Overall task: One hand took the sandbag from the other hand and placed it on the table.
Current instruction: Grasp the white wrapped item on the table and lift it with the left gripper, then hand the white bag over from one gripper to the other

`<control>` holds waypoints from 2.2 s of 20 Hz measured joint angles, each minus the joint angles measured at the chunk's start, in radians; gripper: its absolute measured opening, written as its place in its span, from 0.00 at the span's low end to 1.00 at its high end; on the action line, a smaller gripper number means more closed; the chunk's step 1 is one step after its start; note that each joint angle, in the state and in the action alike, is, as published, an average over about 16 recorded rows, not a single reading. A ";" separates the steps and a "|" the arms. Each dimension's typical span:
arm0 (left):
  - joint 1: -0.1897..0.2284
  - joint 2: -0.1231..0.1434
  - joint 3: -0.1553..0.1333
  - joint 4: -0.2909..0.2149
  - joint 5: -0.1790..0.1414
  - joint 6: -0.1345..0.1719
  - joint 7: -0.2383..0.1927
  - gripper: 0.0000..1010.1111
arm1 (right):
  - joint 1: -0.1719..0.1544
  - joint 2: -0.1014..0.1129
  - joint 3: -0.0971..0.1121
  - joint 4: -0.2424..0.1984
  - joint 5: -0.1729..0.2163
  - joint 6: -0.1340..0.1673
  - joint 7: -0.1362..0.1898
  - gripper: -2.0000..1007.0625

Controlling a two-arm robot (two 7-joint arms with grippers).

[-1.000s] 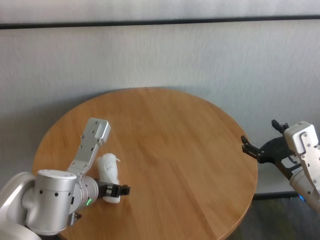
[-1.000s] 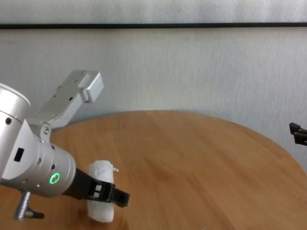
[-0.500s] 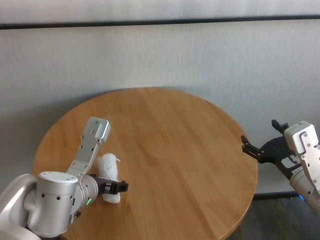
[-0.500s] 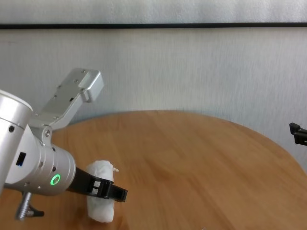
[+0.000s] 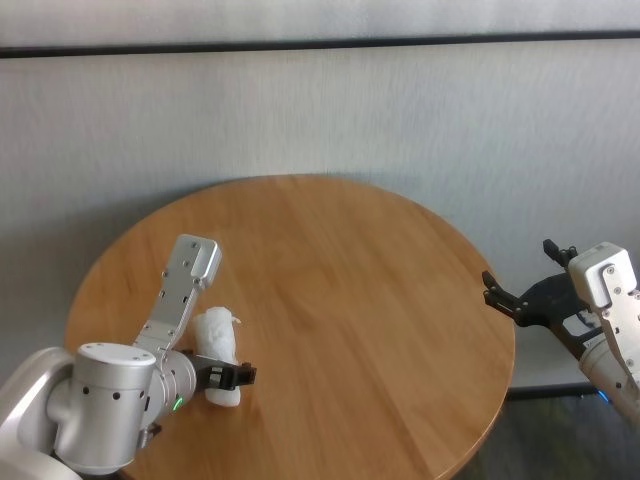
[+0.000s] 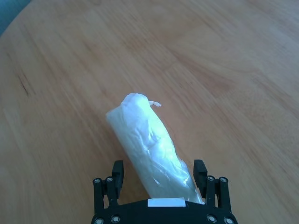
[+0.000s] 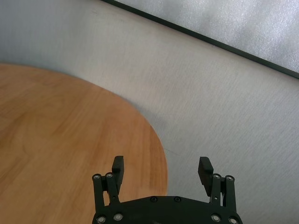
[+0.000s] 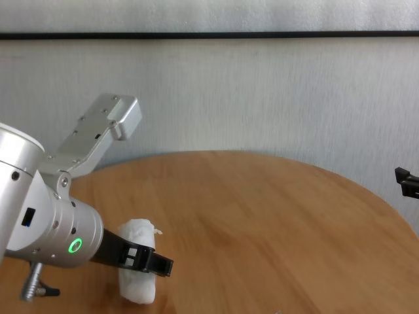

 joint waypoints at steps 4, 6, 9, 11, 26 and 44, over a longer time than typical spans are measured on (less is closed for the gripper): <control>-0.001 0.000 0.000 0.000 -0.002 0.004 0.000 0.88 | 0.000 0.000 0.000 0.000 0.000 0.000 0.000 0.99; -0.001 0.000 0.000 0.000 -0.003 0.006 0.000 0.83 | 0.000 0.000 0.000 0.000 0.000 0.000 0.000 0.99; -0.002 -0.001 0.000 0.000 -0.004 0.008 0.000 0.76 | 0.000 0.000 0.000 0.000 0.000 0.000 0.000 0.99; -0.002 -0.001 -0.001 0.000 -0.005 0.009 0.001 0.71 | 0.000 0.000 0.000 0.000 0.000 0.000 0.000 0.99; -0.003 -0.002 -0.002 0.001 -0.007 0.013 0.001 0.51 | 0.000 0.000 0.000 0.000 0.000 0.000 0.000 0.99; -0.002 0.002 -0.001 0.001 -0.005 -0.009 -0.019 0.42 | 0.000 0.000 0.000 0.000 0.000 0.000 0.000 0.99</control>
